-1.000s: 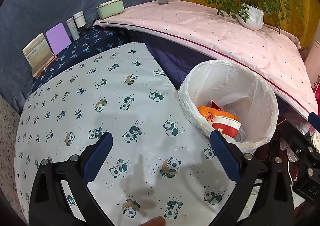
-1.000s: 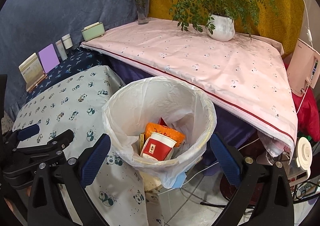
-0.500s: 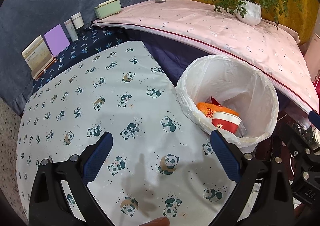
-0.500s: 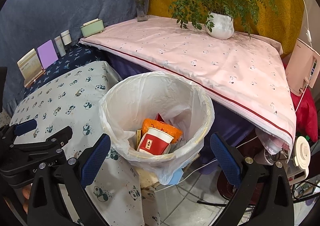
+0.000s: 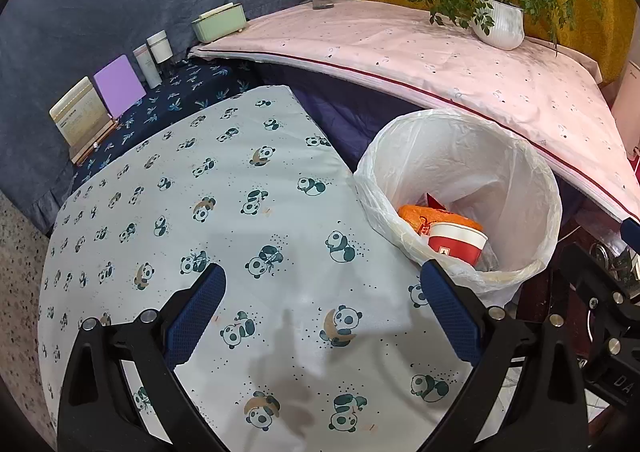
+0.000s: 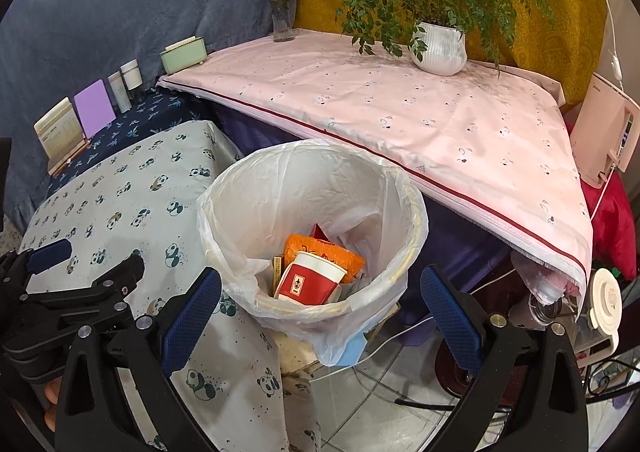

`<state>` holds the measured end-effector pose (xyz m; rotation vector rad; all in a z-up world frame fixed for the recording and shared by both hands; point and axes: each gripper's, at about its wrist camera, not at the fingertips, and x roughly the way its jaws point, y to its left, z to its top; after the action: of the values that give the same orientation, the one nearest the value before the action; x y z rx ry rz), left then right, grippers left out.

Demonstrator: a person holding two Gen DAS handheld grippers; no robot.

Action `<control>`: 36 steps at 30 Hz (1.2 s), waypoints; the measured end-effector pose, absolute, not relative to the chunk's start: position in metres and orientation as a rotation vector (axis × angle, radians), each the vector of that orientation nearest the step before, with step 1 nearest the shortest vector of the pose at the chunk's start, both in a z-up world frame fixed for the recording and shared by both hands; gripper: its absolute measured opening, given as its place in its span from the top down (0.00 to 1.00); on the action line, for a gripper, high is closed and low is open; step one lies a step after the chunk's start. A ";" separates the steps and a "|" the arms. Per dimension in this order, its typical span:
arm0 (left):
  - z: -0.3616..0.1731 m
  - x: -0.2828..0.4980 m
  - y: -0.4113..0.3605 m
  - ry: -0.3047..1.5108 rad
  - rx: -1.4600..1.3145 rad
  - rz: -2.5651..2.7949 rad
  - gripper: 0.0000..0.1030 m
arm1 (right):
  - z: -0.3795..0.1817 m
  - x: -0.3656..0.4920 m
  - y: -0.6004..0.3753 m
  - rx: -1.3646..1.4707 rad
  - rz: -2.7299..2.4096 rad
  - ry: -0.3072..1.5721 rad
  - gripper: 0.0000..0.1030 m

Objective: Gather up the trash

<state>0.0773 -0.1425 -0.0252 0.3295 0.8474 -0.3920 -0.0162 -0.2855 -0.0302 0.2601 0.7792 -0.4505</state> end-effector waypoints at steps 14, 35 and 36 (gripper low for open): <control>-0.027 0.080 -0.141 0.862 0.332 -0.376 0.09 | -0.031 -0.016 -0.285 0.263 -0.450 0.780 0.07; -0.029 0.081 -0.140 0.868 0.333 -0.376 0.09 | -0.031 -0.016 -0.284 0.267 -0.452 0.781 0.07; -0.029 0.081 -0.140 0.870 0.333 -0.377 0.09 | -0.032 -0.016 -0.285 0.268 -0.452 0.781 0.07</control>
<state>0.0809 -0.1398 -0.0294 0.3327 0.8700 -0.3774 -0.0156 -0.2846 -0.0317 0.2676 0.7815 -0.4519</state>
